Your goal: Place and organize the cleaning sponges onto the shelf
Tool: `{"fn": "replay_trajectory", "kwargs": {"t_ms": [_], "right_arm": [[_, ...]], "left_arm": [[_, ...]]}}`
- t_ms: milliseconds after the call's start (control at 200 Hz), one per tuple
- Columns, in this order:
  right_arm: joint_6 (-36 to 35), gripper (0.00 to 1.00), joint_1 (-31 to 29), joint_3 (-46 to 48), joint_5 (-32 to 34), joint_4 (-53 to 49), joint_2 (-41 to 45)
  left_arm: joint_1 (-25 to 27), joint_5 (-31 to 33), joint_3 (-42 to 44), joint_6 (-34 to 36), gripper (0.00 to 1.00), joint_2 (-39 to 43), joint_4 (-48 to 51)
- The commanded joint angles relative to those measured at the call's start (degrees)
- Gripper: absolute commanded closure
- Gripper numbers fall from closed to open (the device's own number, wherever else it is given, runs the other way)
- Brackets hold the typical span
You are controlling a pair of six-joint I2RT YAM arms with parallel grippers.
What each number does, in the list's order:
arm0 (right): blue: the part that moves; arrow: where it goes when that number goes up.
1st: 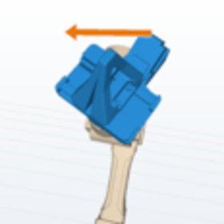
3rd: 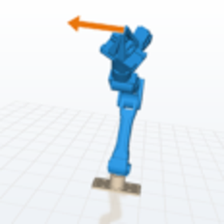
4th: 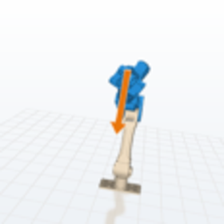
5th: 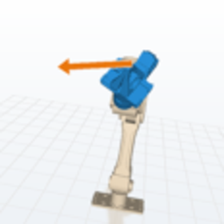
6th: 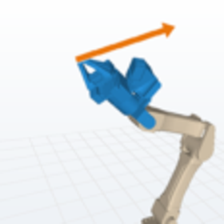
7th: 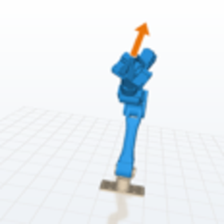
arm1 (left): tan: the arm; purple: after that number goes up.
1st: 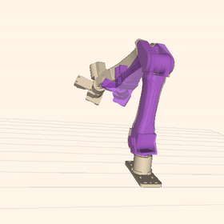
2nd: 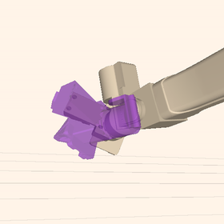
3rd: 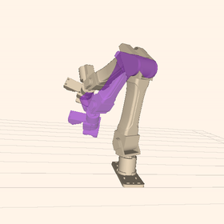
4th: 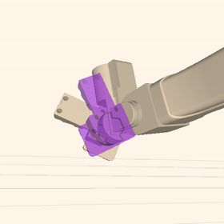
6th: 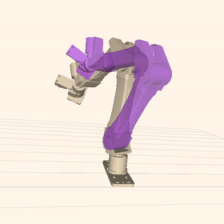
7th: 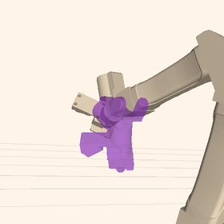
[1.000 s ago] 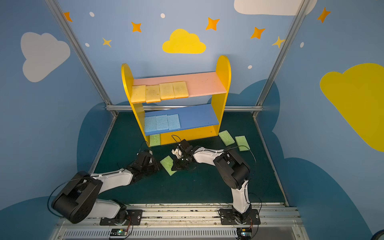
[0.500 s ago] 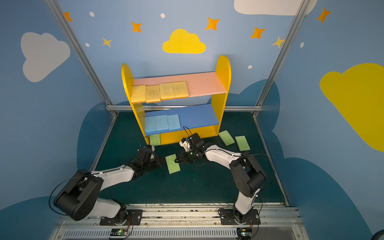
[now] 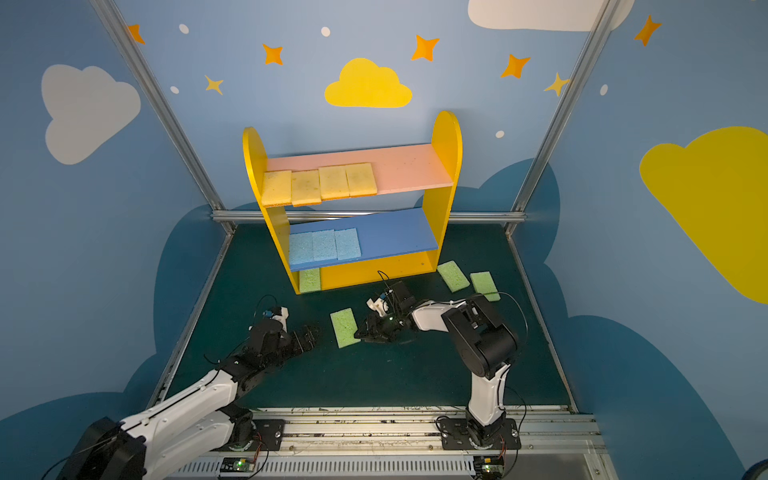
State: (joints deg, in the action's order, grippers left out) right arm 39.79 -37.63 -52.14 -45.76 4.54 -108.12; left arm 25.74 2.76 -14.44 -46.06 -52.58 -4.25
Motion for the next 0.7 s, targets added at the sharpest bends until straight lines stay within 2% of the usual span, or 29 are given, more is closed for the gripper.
{"fn": "replay_trajectory", "kwargs": {"t_ms": [0,220,506,696], "right_arm": [[2.69,0.49,-0.34,0.63,0.22,3.97,-1.56],[5.05,0.65,-0.87,0.46,1.67,6.0,-5.0],[5.55,0.98,-1.02,-1.22,3.17,5.37,-6.84],[2.82,1.0,-1.22,-3.91,3.61,2.39,-6.05]], "left_arm": [[-0.24,1.98,1.28,0.4,0.0,1.37,2.14],[-1.1,2.29,2.74,0.23,0.01,3.37,3.35],[-1.85,3.52,4.39,0.8,0.01,9.92,6.97],[-2.91,3.7,4.77,1.32,0.0,13.83,9.79]]}}
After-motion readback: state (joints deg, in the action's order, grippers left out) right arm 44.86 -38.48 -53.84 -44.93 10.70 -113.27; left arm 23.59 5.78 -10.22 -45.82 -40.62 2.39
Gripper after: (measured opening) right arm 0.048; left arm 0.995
